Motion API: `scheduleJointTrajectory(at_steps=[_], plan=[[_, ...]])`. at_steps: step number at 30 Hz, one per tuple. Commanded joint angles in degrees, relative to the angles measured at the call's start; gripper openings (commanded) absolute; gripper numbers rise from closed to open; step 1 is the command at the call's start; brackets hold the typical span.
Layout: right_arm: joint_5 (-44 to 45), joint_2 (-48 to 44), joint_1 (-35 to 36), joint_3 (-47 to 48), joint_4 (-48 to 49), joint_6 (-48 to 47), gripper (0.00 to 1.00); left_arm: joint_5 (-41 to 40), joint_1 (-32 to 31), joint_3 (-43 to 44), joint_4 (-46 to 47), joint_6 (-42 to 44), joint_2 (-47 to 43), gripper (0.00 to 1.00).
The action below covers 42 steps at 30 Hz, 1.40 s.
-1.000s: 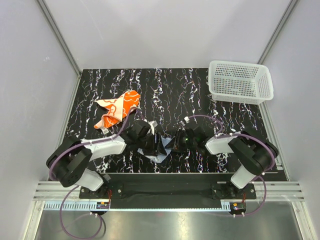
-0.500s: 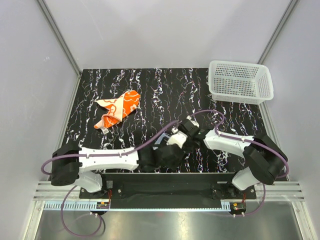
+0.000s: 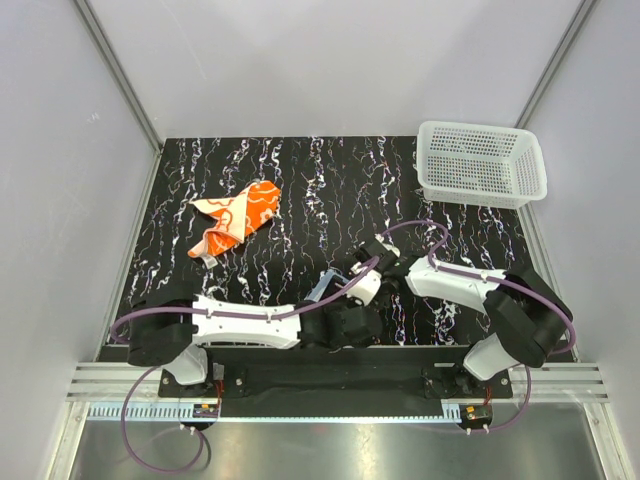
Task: Roll the towels
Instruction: Roll the towel
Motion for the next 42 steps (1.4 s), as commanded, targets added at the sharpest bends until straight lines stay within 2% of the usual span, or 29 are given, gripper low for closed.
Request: scheduleJointTrajectory(at_steps=[1, 4, 9, 12, 16, 19, 24, 31, 36, 42], plan=[[-0.6, 1.2, 1.6, 3.0, -1.1, -0.5, 0.29, 3.9, -4.8, -0.4, 6.3, 8.9, 0.3, 0.65], [-0.5, 0.8, 1.4, 3.6, -0.8, 0.1, 0.29, 3.0, -5.5, -2.8, 8.0, 7.1, -3.3, 0.63], [0.1, -1.7, 0.6, 5.1, -2.3, 0.5, 0.27, -5.4, -5.4, -7.3, 3.0, -1.3, -9.7, 0.61], [0.5, -1.8, -0.3, 6.5, -3.2, -0.3, 0.27, -6.7, -4.8, -11.6, 2.9, -4.5, -13.9, 0.61], [0.4, 0.3, -0.8, 9.3, -4.5, -1.1, 0.26, -3.4, -4.8, -16.5, 11.0, 2.3, -19.7, 0.61], [0.3, 1.6, -0.8, 10.8, -4.6, -1.2, 0.26, -0.1, -4.8, -17.8, 17.5, 8.6, -20.9, 0.62], [0.1, 2.7, -0.9, 13.0, -5.4, -1.4, 0.26, 5.2, -4.8, -16.9, 24.6, 15.6, -19.5, 0.64], [-0.5, 2.6, -0.9, 14.3, -6.5, -2.0, 0.25, 5.5, -4.4, -13.2, 24.8, 18.2, -9.7, 0.69], [-2.7, 2.0, -0.9, 13.5, -6.3, -2.0, 0.25, 2.6, -2.9, -10.3, 22.5, 16.2, -2.3, 0.69], [-3.9, 1.9, -1.0, 12.5, -6.0, -2.0, 0.24, -2.5, -2.9, -8.0, 19.1, 15.6, -0.1, 0.69]])
